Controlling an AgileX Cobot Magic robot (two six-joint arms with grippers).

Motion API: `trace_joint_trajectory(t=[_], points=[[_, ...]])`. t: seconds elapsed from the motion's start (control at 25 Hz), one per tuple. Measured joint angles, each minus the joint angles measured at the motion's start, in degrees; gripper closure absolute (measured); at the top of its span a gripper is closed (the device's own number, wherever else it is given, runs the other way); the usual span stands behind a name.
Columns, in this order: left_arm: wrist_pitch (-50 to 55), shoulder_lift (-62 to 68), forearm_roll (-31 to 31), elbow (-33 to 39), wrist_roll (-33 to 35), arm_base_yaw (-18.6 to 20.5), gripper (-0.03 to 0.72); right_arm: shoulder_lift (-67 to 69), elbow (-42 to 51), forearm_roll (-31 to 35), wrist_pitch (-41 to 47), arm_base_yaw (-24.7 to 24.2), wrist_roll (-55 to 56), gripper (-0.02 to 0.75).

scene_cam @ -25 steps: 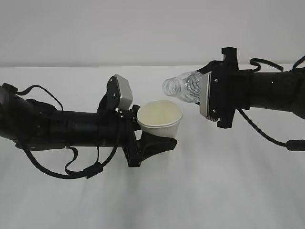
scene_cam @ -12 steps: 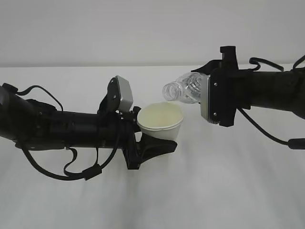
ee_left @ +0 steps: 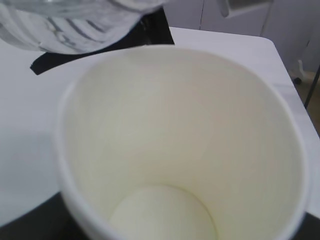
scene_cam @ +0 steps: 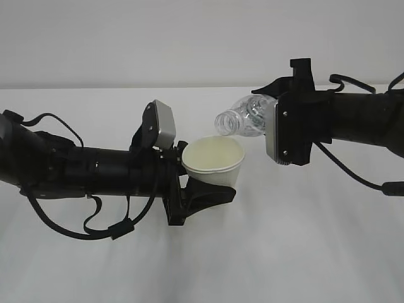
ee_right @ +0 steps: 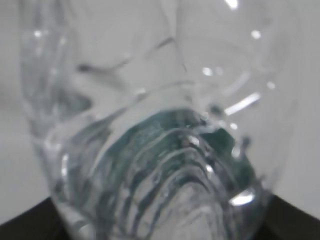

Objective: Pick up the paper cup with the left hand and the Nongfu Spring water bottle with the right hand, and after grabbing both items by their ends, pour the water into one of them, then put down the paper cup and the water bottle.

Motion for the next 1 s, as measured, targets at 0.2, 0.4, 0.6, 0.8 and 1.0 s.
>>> trace_joint_trajectory(t=[0.2,0.4,0.6,0.8,1.0], points=[[-0.1,0.0,0.0,0.0,0.0,0.0,0.211,0.0,0.0,0.0,-0.9,0.0,-1.8,0.272],[-0.1,0.0,0.0,0.0,0.0,0.0,0.211,0.0,0.0,1.0,-1.9,0.0,-3.6,0.272],[-0.1,0.0,0.0,0.0,0.0,0.0,0.211,0.0,0.0,1.8,-2.6,0.0,-5.8,0.272],[-0.1,0.0,0.0,0.0,0.0,0.0,0.211,0.0,0.0,2.9,-2.7,0.0,-8.0,0.272],[-0.1,0.0,0.0,0.0,0.0,0.0,0.212,0.0,0.0,4.5,-3.3,0.0,-10.2,0.272]])
